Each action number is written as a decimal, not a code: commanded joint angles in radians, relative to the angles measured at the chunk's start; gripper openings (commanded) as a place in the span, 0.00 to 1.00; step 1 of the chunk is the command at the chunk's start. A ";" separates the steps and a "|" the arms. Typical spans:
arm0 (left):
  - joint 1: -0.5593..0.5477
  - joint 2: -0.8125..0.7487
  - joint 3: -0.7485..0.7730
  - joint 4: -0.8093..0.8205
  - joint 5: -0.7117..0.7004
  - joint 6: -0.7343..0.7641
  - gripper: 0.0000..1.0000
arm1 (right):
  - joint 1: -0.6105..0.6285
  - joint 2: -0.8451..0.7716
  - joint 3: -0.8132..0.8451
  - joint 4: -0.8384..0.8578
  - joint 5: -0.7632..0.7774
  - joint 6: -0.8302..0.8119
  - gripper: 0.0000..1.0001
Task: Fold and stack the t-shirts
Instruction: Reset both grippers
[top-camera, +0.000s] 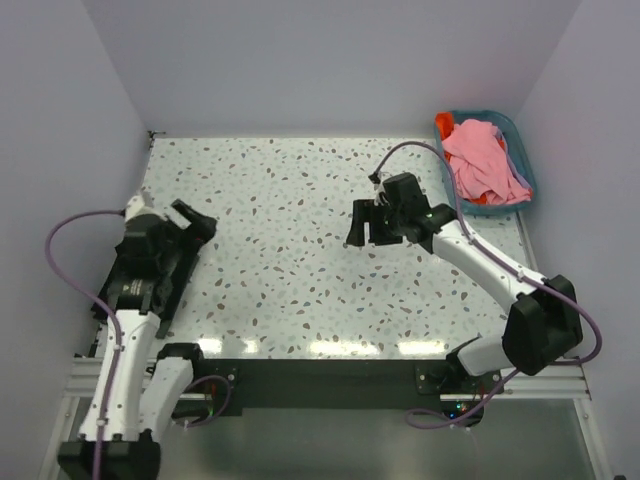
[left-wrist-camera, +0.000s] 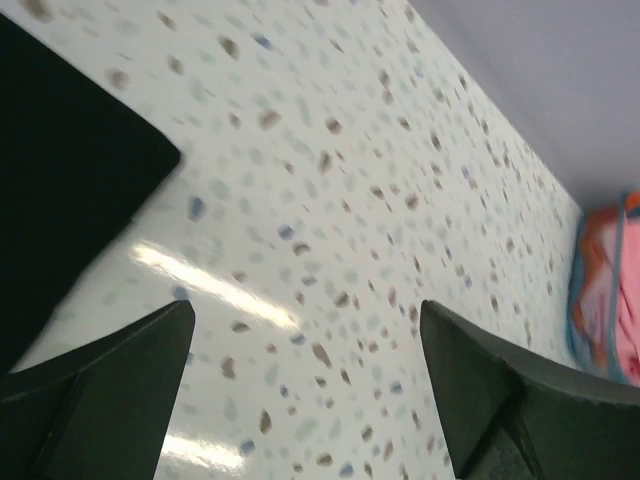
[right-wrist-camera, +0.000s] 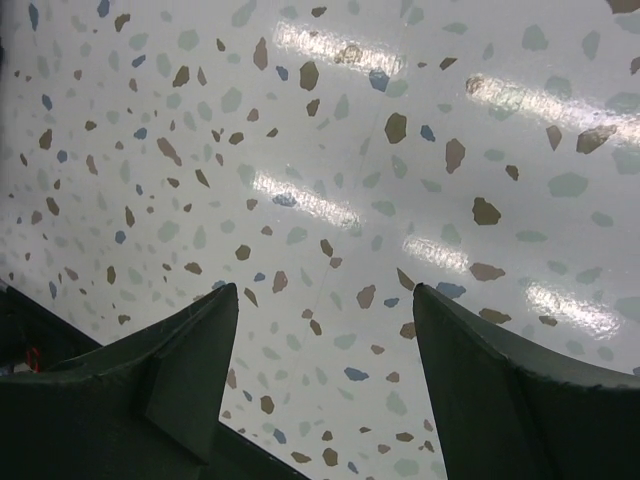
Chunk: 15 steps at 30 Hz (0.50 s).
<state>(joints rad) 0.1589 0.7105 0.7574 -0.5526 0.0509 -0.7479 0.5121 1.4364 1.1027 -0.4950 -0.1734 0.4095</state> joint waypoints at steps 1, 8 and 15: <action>-0.357 0.104 0.040 0.118 -0.250 -0.096 1.00 | 0.002 -0.073 0.006 0.010 0.069 0.006 0.74; -0.901 0.435 0.174 0.255 -0.439 -0.035 1.00 | 0.002 -0.195 -0.027 0.000 0.170 0.006 0.75; -1.006 0.557 0.212 0.261 -0.407 0.071 1.00 | 0.002 -0.409 -0.177 0.055 0.282 0.046 0.75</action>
<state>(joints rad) -0.8394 1.2739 0.9417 -0.3378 -0.3126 -0.7372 0.5121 1.0870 0.9604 -0.4858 0.0185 0.4297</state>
